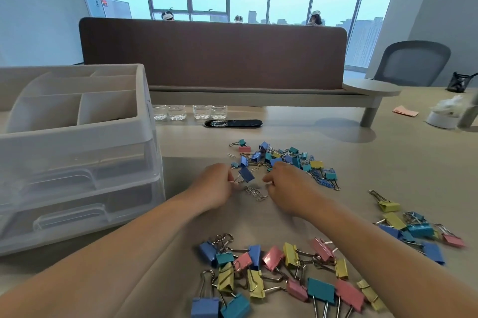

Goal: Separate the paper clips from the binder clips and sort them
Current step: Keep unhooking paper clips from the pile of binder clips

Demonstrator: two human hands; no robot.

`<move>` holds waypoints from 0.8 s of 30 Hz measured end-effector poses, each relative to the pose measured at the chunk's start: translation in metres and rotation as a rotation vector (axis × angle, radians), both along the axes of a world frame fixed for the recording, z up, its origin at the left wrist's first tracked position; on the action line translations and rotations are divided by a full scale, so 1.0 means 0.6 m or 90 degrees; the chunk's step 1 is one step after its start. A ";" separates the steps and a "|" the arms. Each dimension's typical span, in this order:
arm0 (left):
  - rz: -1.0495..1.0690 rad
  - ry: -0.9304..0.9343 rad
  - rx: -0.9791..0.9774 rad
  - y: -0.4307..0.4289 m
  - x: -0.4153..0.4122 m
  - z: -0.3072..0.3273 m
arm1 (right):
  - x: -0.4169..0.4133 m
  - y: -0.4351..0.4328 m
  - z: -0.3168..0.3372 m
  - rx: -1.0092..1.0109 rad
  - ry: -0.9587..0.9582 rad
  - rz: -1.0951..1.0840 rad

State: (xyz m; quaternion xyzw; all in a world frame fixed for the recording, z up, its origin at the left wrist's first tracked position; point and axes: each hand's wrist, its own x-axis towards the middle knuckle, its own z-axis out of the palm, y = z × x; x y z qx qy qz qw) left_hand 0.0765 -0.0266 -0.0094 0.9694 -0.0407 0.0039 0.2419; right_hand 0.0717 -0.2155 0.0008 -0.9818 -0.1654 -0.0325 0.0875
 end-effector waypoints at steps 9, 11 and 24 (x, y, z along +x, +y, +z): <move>0.093 0.007 0.006 0.030 -0.005 0.002 | -0.009 0.006 -0.005 -0.025 0.043 0.021; 0.090 0.016 0.025 0.032 -0.009 0.002 | -0.015 0.010 -0.001 -0.024 0.050 0.064; 0.062 0.043 0.188 0.043 -0.032 0.016 | 0.014 0.061 0.006 -0.033 0.027 0.183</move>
